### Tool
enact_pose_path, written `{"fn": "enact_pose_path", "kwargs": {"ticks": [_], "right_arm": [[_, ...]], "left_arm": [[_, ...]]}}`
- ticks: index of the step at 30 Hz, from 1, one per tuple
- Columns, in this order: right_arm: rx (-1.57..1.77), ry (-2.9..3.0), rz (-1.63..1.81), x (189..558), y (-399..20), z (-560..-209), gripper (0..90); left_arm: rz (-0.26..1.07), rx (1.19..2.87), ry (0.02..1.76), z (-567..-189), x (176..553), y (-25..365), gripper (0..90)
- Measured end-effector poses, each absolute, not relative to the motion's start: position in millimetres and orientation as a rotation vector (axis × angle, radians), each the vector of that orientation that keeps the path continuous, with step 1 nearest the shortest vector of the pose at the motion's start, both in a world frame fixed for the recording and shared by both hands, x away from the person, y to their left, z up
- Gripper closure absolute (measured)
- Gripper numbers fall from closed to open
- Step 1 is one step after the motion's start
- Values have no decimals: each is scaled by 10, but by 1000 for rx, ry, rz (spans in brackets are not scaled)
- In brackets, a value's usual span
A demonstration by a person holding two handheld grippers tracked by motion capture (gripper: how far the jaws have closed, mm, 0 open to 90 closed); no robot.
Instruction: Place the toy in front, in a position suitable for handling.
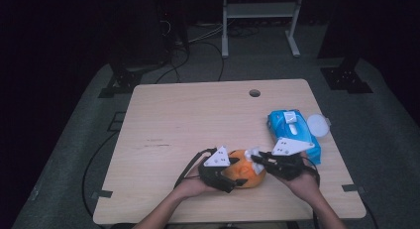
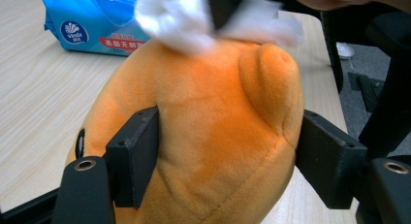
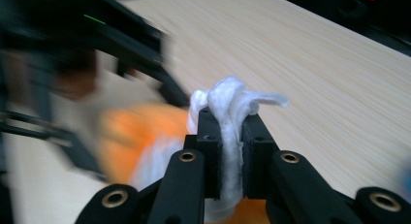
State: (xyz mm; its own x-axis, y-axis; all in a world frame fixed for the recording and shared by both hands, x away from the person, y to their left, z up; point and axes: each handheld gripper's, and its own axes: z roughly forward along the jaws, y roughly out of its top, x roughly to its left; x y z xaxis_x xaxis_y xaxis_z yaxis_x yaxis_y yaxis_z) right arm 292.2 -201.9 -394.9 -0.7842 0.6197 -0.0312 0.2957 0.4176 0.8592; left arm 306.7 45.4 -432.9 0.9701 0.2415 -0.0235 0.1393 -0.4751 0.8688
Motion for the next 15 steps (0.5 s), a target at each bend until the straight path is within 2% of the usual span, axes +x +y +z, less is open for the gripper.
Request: {"fn": "enact_pose_path", "kwargs": {"ticks": [4,11,15], "right_arm": [[863,2349,1325,2985,-2166,-3993,804],[746,2413,1370,2858,-1893,-3942,798],[808,2369,1353,2935,-1994,-3960,803]], "left_arm": [[126,2072,254,-4343,3048,417,273],[131,2092,197,-4369,3020,416,270],[125,2083,199,-4368,3042,426,276]]}}
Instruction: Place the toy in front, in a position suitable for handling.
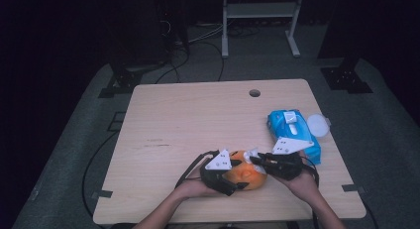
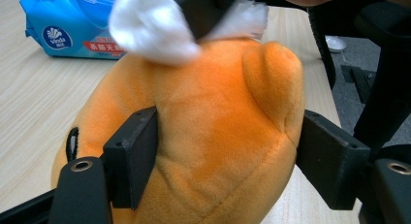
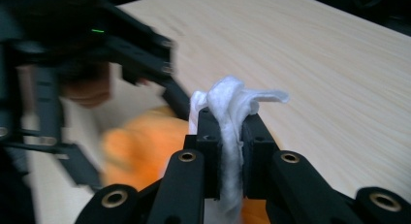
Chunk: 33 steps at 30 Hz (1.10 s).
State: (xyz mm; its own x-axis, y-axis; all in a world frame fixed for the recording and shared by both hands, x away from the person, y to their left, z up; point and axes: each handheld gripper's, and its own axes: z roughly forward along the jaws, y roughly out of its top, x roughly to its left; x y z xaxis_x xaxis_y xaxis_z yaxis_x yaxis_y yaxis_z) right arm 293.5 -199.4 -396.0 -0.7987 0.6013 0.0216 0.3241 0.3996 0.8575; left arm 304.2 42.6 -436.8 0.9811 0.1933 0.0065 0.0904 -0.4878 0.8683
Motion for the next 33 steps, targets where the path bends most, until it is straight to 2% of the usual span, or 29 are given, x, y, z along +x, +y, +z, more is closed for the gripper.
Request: {"fn": "enact_pose_path", "kwargs": {"ticks": [7,13,22,28,33], "right_arm": [[973,2353,1349,3060,-2314,-4038,806],[825,2381,1352,2943,-2086,-3940,806],[1013,2313,1329,3088,-2446,-4011,808],[870,2335,1360,2973,-2260,-3911,807],[955,2336,1316,3063,-2350,-4023,808]], "left_arm": [[115,2068,234,-4370,3085,454,278],[125,2068,239,-4368,3096,455,282],[95,2020,328,-4361,3199,544,289],[95,2013,347,-4352,3210,555,291],[81,1979,394,-4347,3257,606,296]]}}
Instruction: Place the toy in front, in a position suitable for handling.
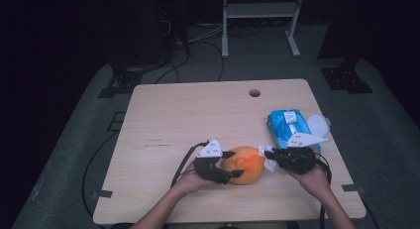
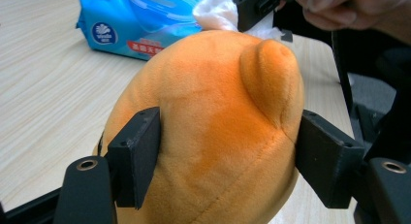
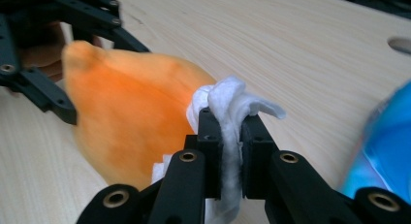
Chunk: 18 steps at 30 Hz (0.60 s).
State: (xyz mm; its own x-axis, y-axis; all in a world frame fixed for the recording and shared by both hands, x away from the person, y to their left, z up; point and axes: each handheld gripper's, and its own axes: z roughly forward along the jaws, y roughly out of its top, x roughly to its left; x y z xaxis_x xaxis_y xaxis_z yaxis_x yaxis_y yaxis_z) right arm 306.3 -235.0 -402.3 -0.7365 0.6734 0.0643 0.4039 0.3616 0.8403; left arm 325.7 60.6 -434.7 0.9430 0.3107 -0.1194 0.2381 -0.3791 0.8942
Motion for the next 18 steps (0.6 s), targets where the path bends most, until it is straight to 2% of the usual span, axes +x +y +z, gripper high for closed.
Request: {"fn": "enact_pose_path", "kwargs": {"ticks": [4,12,18], "right_arm": [[924,2329,1367,3013,-2301,-3953,808],[661,2375,1376,2765,-1783,-3771,808],[647,2383,1319,2789,-1758,-3822,808]], "left_arm": [[88,1966,426,-4342,3269,552,297],[154,1980,432,-4337,3213,387,297],[162,1994,422,-4333,3210,383,299]]}}
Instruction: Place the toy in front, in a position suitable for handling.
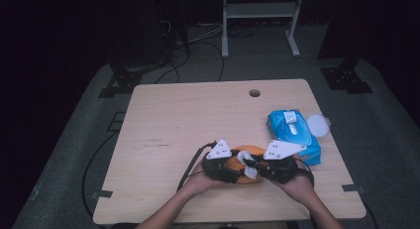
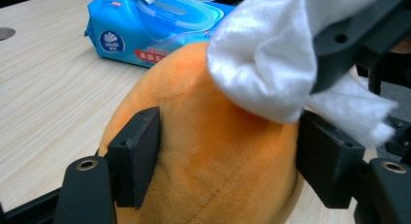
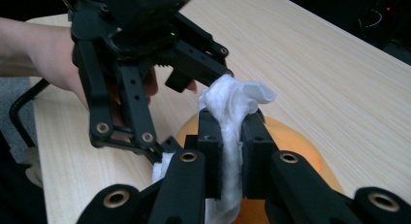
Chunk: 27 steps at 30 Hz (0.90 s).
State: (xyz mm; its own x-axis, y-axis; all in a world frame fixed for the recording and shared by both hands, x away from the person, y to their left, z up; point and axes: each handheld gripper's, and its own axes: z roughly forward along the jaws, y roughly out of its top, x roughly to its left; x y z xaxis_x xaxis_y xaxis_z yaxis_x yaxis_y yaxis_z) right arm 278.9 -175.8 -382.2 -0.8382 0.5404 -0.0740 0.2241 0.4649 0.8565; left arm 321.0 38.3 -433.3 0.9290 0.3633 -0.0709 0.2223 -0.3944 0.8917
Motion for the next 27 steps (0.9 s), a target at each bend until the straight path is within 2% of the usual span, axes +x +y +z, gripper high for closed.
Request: {"fn": "enact_pose_path", "kwargs": {"ticks": [8,12,19,27], "right_arm": [[790,2330,1305,2896,-2058,-3878,807],[814,2351,1348,2925,-2080,-3926,805],[825,2375,1356,2953,-2172,-3912,802],[977,2412,1255,2932,-2598,-4153,783]], "left_arm": [[104,1970,439,-4348,3270,491,302],[92,1989,378,-4334,3277,529,218],[119,1977,404,-4290,3299,608,339],[91,1956,442,-4303,3335,637,331]]}}
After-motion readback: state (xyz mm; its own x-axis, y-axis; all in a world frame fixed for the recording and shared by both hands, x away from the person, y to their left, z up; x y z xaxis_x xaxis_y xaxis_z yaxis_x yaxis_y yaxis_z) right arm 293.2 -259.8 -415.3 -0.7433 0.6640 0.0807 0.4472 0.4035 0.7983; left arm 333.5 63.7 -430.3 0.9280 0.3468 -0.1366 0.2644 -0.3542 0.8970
